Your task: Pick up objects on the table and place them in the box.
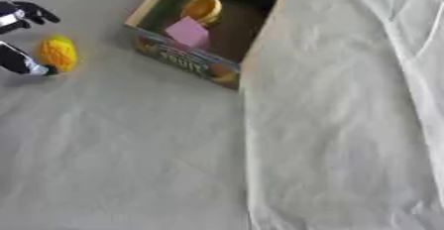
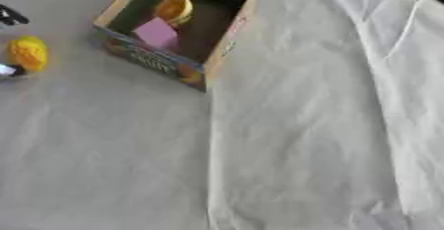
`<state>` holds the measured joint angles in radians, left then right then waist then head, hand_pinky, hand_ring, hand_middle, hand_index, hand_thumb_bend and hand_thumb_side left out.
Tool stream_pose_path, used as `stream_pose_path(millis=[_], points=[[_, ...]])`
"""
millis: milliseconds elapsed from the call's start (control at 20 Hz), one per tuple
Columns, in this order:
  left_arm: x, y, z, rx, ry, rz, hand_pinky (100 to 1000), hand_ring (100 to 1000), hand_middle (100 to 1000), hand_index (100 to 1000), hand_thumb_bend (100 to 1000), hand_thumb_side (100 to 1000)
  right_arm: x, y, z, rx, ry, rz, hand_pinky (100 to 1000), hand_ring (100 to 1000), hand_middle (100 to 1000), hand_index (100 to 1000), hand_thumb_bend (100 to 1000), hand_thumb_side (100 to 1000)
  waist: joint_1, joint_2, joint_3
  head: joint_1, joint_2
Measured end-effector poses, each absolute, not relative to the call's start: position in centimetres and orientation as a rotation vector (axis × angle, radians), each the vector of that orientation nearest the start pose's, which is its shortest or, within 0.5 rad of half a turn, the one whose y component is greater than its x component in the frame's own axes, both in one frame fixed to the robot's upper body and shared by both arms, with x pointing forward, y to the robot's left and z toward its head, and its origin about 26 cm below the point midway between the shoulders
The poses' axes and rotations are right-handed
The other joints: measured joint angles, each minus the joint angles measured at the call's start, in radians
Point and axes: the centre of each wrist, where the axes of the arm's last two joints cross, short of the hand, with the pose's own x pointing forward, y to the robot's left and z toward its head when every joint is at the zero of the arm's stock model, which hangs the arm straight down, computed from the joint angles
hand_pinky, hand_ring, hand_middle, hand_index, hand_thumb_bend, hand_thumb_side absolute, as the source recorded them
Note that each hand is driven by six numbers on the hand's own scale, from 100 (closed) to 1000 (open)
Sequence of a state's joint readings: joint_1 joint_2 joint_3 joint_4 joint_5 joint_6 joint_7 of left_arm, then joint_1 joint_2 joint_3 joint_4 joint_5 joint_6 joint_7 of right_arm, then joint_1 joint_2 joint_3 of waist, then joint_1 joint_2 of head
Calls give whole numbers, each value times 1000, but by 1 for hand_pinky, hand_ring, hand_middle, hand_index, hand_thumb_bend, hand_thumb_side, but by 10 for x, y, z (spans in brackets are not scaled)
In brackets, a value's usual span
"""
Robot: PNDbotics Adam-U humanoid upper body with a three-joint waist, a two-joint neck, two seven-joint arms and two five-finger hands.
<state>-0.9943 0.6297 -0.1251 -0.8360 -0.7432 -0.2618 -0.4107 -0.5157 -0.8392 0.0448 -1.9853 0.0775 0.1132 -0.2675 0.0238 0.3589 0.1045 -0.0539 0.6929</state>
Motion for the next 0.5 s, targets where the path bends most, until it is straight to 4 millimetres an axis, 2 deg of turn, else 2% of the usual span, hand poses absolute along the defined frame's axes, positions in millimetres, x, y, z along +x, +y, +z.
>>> stream_pose_path(millis=[400, 500], points=[[476, 365, 231, 963, -1368, -1344, 831, 873, 835, 874, 535, 100, 299, -295, 309, -829, -2351, 579, 876, 799, 719, 736, 100, 526, 11, 16, -6, 8, -9], [476, 366, 230, 966, -1361, -1334, 790, 843, 801, 847, 508, 100, 299, -294, 308, -826, -2349, 570, 875, 798, 718, 734, 100, 526, 12, 18, -7, 9, -9]])
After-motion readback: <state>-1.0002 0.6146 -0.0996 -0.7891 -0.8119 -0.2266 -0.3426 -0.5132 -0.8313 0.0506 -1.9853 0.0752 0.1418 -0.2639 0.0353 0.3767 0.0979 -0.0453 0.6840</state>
